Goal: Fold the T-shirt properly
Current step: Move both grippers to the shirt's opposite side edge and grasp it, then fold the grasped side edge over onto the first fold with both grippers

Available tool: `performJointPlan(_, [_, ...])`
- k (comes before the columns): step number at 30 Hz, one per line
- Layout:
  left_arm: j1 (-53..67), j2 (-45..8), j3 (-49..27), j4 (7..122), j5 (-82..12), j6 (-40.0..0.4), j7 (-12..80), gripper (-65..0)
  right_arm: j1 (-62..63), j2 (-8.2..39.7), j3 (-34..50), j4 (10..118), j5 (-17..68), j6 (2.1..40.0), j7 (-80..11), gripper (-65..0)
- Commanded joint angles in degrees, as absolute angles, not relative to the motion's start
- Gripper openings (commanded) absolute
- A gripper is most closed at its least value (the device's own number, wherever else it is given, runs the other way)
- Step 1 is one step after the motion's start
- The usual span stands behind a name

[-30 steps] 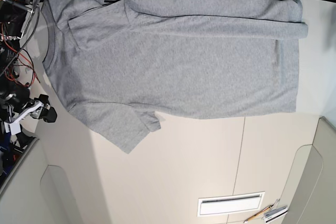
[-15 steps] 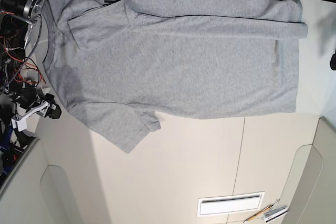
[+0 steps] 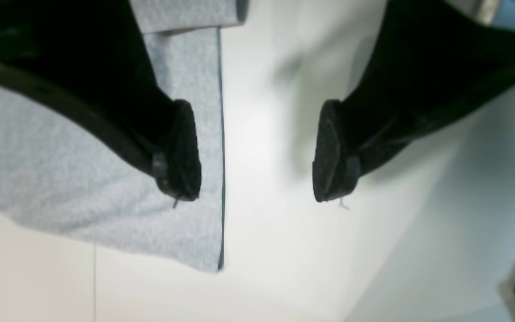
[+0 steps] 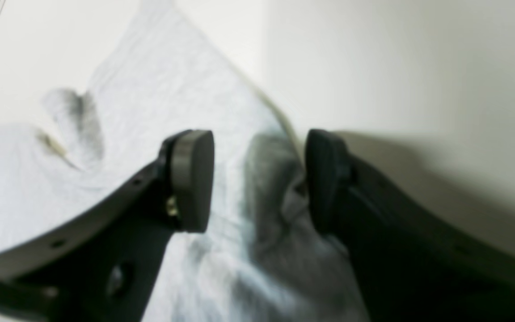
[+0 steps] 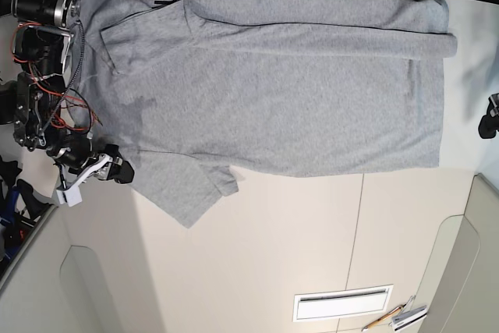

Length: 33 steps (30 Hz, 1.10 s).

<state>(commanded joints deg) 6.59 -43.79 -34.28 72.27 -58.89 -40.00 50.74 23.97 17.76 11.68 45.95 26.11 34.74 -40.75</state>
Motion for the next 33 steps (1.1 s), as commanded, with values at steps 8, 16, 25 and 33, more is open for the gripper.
performJointPlan(8, [-2.5,-43.81,-30.02,61.39,-57.17,-40.0,47.07,-20.6,23.97,17.78,10.04,45.95,26.04,34.72,-41.21,-42.7])
performJointPlan(16, [-13.02,-42.85,-15.25,51.96,-52.05,-40.0,41.08,-19.9,23.97,17.78,10.04,45.95,26.09,34.72,-41.39,-65.0])
performJointPlan(25, [-14.44,-38.74,-11.05,50.43,-48.12,-40.0,39.46,-19.9,23.97,17.78,10.04,45.95,26.11,34.72,-41.41,-65.0])
performJointPlan(33, [-14.41,-36.27,-11.05,49.69,-47.44,-40.0,39.62,-19.9,24.1,17.76,10.04,45.95,26.13,34.7,-41.39,-65.0])
